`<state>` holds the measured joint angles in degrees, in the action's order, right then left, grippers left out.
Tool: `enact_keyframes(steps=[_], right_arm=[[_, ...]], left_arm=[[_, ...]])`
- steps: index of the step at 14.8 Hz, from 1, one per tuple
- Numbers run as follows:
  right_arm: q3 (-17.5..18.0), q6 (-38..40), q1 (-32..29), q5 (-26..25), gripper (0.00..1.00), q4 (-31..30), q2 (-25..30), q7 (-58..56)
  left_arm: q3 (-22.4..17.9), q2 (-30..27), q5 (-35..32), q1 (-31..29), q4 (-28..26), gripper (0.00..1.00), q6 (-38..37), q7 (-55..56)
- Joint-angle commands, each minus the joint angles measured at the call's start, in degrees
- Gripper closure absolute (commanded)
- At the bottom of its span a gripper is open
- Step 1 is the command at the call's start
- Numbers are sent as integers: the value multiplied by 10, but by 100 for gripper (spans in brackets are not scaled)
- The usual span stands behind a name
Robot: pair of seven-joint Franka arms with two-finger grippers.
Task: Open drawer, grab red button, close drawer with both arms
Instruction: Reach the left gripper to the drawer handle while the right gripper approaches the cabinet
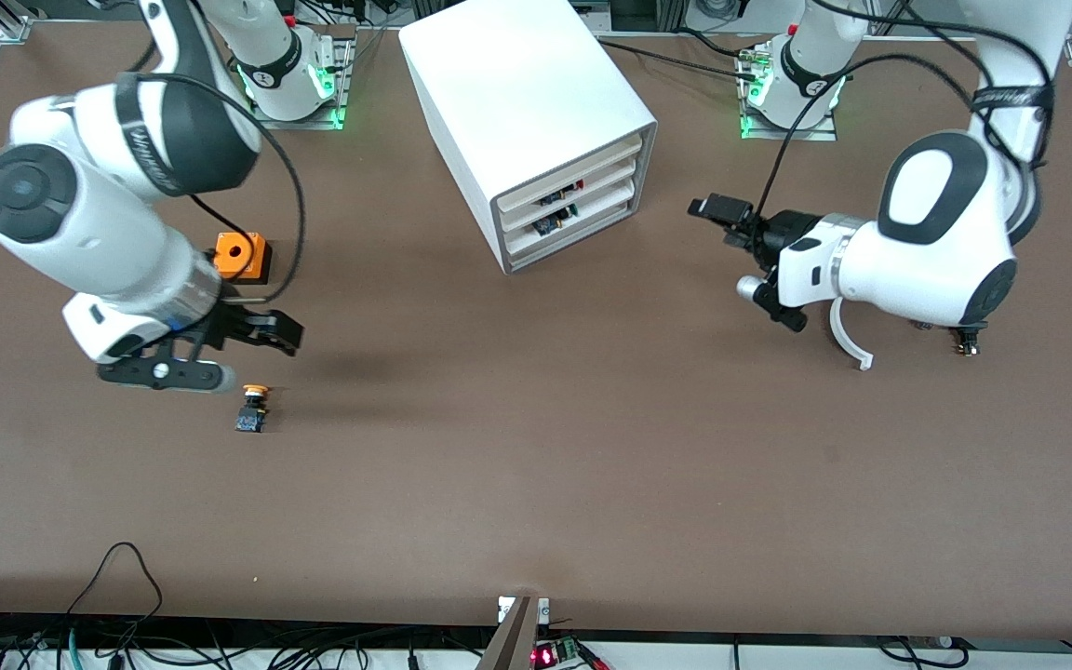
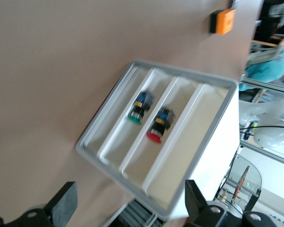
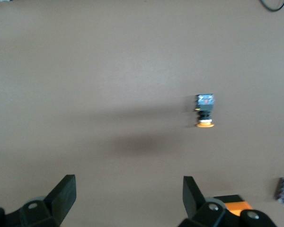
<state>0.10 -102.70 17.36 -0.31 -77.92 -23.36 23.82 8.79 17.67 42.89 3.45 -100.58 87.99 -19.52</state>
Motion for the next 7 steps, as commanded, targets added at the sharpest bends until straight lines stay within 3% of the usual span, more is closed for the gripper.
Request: enact_keyframes(steps=[1, 7], right_arm=[[-2, 15, 14, 18, 0, 62, -35, 38], [-2, 16, 44, 31, 0, 116, -70, 136]], left_arm=[[31, 12, 67, -3, -56, 0, 89, -84], [57, 34, 215, -2, -158, 0, 192, -256]])
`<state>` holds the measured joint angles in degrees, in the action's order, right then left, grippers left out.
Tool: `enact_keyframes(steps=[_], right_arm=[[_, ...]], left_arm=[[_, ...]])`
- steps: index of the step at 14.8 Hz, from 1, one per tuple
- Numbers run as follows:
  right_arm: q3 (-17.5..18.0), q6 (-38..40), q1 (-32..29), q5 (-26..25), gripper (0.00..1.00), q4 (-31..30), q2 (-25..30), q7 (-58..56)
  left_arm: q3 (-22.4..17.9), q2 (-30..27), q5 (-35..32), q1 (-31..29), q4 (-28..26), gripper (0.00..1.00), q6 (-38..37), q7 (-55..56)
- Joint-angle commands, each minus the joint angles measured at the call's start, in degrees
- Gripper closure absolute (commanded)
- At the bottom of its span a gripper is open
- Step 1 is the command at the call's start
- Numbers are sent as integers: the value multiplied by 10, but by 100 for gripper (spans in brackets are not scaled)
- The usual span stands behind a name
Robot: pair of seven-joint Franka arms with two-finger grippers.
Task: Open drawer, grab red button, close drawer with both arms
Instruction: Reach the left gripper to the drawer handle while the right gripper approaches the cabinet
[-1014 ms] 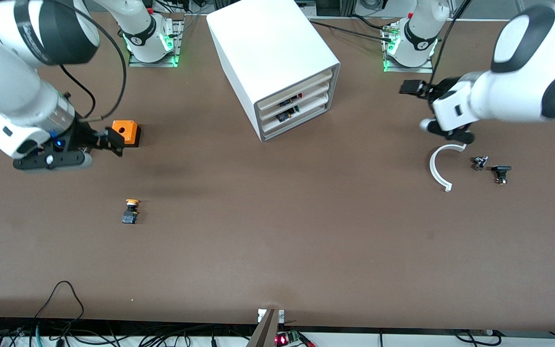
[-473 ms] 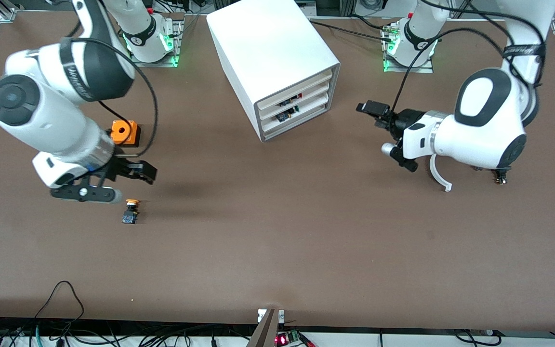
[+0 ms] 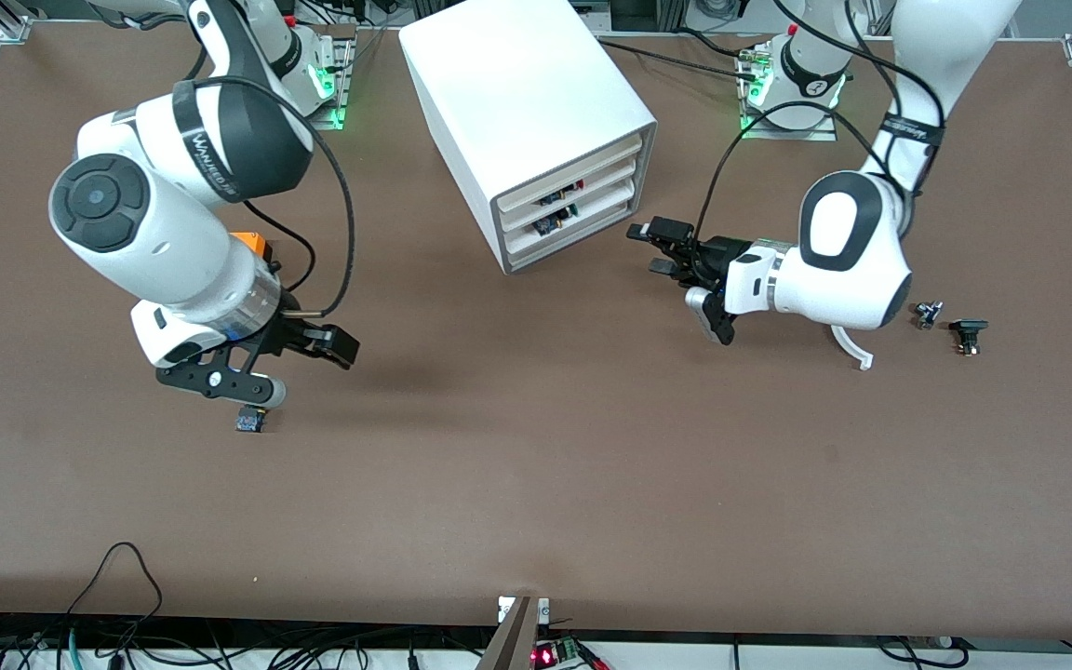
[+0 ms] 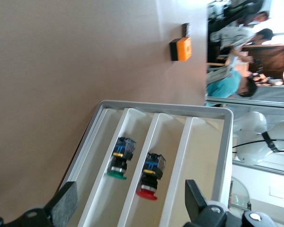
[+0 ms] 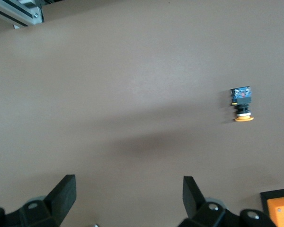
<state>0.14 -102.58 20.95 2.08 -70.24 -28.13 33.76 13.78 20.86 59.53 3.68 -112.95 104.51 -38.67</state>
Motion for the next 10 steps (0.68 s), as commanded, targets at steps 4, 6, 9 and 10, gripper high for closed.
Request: enact_keyframes(steps=[4, 6, 9, 10], right_arm=[[-2, 10, 39, 7, 0, 51, -30, 121], [-1, 14, 50, 8, 0, 64, -38, 175], [5, 12, 68, 8, 0, 71, -47, 235], [5, 12, 77, 8, 0, 78, -51, 256]], left_arm=[[49, 34, 102, -4, -64, 5, 85, -124], [55, 56, 115, -5, -72, 9, 86, -172], [67, 62, 189, -7, -111, 15, 79, -237], [82, 62, 204, -14, -124, 17, 79, -255]])
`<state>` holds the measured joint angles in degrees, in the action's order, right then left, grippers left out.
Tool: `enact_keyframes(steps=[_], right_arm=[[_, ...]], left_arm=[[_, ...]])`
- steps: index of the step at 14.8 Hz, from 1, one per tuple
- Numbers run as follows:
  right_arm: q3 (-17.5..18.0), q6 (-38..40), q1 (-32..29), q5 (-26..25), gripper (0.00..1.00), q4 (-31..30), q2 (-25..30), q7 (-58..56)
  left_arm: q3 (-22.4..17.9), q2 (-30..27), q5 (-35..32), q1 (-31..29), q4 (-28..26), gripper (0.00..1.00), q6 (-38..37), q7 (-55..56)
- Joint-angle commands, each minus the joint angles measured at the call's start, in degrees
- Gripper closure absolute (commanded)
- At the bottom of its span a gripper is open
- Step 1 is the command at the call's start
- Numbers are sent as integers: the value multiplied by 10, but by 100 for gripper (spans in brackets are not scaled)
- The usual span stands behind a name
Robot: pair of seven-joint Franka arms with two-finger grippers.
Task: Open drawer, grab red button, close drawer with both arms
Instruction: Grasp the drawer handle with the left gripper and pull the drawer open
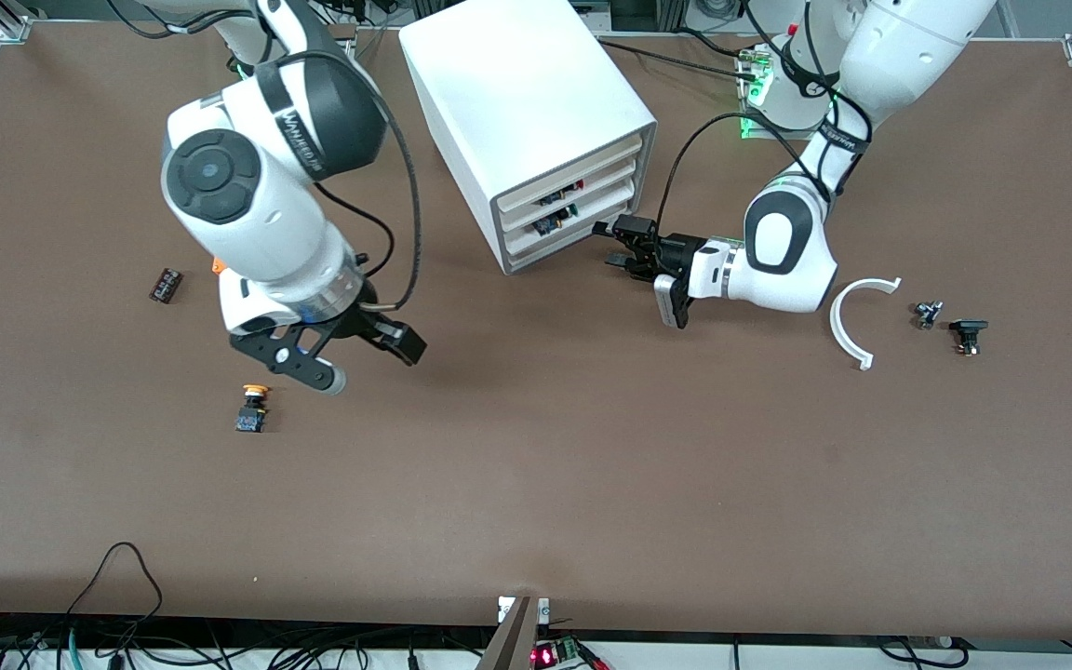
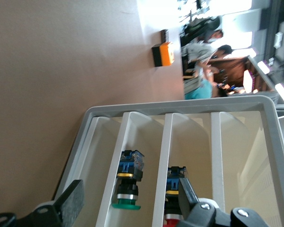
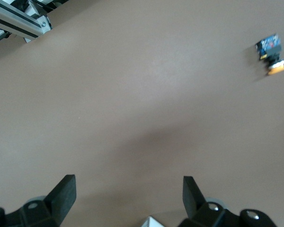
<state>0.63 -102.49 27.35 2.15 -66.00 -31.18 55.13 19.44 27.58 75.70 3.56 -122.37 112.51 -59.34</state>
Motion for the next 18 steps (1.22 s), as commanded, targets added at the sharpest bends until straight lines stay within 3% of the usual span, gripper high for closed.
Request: enact_keyframes(steps=[1, 3, 5, 11, 13, 18], right_arm=[[0, 12, 20, 7, 0, 42, -26, 63], [0, 11, 36, 8, 0, 54, -35, 102], [0, 9, 45, 7, 0, 60, -41, 129], [0, 4, 69, 7, 0, 83, -61, 188], [0, 4, 74, 7, 0, 84, -66, 199], [-1, -14, 92, 7, 0, 84, -74, 252]], left_arm=[[29, -5, 53, -13, -41, 21, -1, -59], [40, -7, 65, -14, -60, 26, -1, -68], [41, -8, 66, -13, -72, 38, -3, -68], [47, -11, 65, -47, -88, 42, -87, -63], [47, -11, 65, -46, -93, 54, -86, -63], [47, -16, 64, -43, -113, 71, -87, -64]])
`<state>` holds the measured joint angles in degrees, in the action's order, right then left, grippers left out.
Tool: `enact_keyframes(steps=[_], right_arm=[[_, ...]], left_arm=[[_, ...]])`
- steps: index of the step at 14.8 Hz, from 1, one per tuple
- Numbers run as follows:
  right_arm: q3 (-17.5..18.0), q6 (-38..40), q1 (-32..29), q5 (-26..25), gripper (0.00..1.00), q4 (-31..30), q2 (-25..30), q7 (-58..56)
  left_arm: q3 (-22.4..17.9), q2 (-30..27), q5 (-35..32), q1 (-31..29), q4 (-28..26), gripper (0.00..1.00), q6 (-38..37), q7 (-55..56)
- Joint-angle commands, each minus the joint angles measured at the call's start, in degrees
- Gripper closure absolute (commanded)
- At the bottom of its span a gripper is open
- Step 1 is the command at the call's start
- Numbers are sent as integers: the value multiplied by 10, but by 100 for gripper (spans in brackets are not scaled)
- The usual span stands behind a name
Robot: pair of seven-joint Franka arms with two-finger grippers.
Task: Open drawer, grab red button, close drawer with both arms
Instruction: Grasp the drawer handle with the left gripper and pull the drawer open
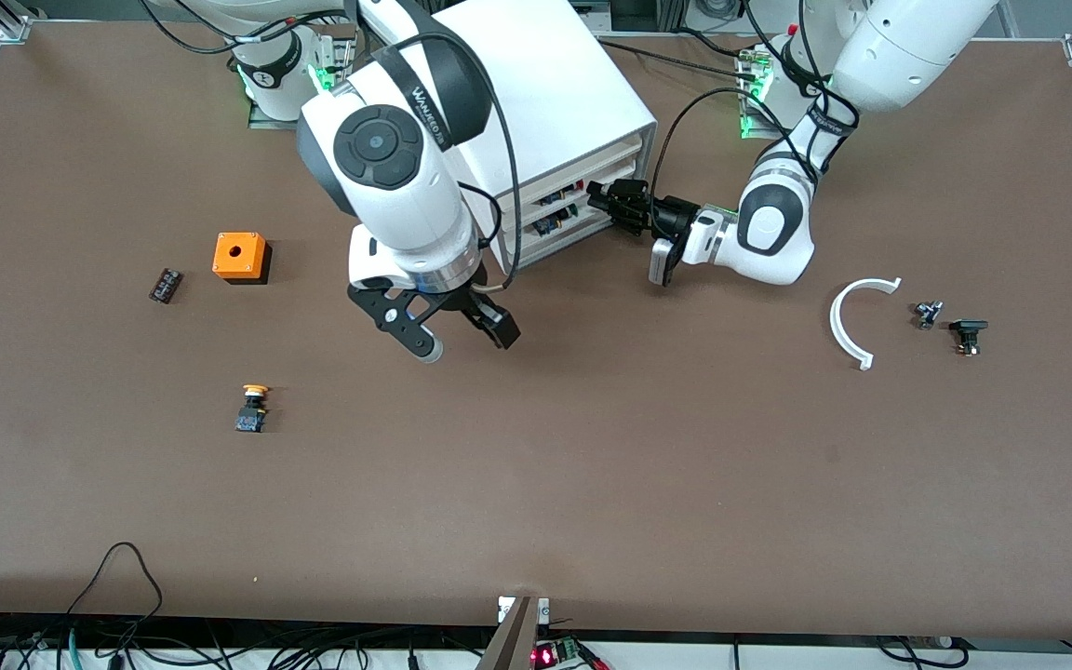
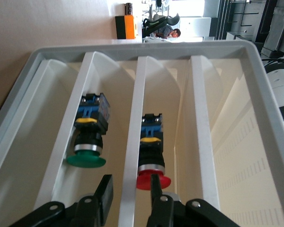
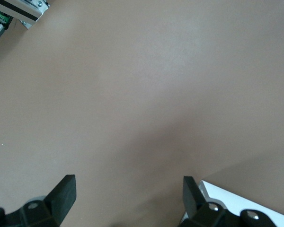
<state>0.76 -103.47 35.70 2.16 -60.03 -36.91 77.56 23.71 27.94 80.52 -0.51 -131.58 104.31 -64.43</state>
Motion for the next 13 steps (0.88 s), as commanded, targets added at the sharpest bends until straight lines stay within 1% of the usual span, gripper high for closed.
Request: enact_keyframes(steps=[1, 3, 7, 9, 10, 12, 13], right_arm=[[-2, -9, 12, 6, 0, 25, -18, 38], [-2, -18, 17, 6, 1, 25, -22, 56], [-1, -21, 20, 7, 1, 57, -43, 100], [-1, -24, 25, 7, 1, 60, -47, 107], [-1, -26, 25, 7, 1, 60, -47, 108], [-1, -34, 26, 7, 1, 60, -48, 123], [-1, -37, 31, 7, 1, 60, -48, 128]], left_arm=[[5, -19, 16, -1, -25, 80, -5, -13], [5, -19, 15, -1, -26, 99, -4, -13], [3, -20, 13, -2, -24, 100, -4, -10], [-2, -20, 0, -7, -16, 100, -3, 11], [-10, -19, -18, -15, 3, 100, -3, 25], [-14, -12, -80, -35, 46, 100, -3, 70], [-16, -6, -100, -42, 64, 100, -3, 90]])
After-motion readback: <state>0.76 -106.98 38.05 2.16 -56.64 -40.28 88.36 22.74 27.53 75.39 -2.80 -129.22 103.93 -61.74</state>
